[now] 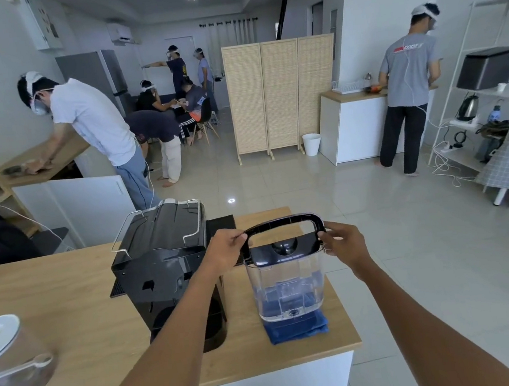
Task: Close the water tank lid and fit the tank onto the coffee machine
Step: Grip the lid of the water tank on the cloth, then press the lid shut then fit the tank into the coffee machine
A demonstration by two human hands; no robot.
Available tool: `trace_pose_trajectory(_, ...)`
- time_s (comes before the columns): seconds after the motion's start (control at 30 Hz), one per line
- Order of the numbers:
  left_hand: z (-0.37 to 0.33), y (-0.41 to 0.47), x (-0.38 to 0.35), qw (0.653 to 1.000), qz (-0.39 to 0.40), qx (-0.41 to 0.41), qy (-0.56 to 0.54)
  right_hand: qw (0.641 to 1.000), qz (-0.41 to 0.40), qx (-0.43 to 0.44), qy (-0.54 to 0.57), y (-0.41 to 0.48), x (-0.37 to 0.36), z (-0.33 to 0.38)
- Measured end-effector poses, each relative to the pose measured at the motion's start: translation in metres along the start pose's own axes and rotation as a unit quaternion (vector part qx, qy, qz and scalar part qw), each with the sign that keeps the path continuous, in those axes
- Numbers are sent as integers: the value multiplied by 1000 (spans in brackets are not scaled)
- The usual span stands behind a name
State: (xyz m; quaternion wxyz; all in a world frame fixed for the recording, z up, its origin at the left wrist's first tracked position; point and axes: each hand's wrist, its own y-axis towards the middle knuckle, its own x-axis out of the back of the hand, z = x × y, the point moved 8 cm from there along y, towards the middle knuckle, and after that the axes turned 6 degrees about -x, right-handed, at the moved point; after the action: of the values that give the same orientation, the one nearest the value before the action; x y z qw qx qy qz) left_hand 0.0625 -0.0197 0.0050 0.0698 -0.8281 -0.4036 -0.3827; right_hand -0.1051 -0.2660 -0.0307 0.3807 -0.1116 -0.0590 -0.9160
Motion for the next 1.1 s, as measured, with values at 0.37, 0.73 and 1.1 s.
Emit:
trace_pose_trajectory(0.37, -13, -11, -20, 992, 105, 44, -60, 995, 67, -65, 42, -15, -4, 12)
trace_pose_trajectory(0.73, -6, -32, -59, 984, 118, 75, -110, 981, 137, -34, -130, -26, -31, 15)
trace_pose_trajectory(1.1, 4, -33, -64, 991, 129, 27, -5, 963, 145, 9, -227, -22, -38, 3)
